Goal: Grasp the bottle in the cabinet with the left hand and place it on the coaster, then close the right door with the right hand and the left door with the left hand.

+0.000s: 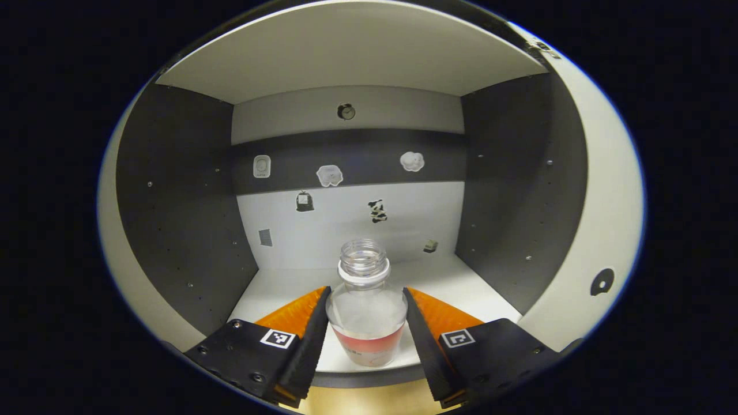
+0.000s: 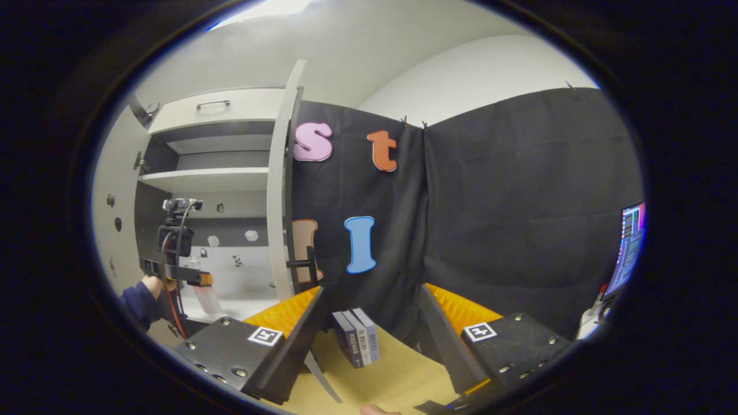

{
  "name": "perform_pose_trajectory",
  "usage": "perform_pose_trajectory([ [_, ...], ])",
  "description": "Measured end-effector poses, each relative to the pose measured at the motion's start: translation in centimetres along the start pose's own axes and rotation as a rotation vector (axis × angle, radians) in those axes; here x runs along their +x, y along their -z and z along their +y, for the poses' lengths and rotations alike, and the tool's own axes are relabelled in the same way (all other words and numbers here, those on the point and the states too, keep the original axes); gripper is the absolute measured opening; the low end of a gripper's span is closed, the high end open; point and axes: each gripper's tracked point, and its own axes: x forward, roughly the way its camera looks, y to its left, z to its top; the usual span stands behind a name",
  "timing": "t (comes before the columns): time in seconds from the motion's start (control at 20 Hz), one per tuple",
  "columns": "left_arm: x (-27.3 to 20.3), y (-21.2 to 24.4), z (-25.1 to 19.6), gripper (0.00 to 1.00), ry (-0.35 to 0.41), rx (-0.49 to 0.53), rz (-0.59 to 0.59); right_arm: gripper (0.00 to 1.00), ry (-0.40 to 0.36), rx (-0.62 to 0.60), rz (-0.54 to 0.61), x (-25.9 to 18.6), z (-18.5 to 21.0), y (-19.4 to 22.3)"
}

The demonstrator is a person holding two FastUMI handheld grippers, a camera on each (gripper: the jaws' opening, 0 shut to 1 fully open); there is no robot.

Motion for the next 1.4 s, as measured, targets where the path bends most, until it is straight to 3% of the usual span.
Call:
perform_pose_trajectory([
  [0.3,-6.1,3.0,-4.4,0.75,0.148,-0.013,0.012,0.94,-0.014,0.015,0.032,-0.4,-1.1,1.1],
  [0.35,-7.0,3.9,-4.8,0.77,0.161,-0.024,0.025,0.99,-0.019,0.017,0.035,-0.1,-1.0,1.2],
  [0.6,-10.0,10.3,-6.0,0.77,0.203,-0.054,0.11,0.99,-0.045,0.007,0.047,0.3,-0.9,1.6],
  [1.0,-12.8,24.3,-4.4,0.77,0.17,-0.155,0.303,0.99,-0.09,-0.003,0.053,0.7,0.1,2.0],
  [1.4,-15.3,33.4,-3.2,0.78,0.153,-0.18,0.374,0.98,-0.126,-0.029,0.056,0.9,1.8,2.2],
])
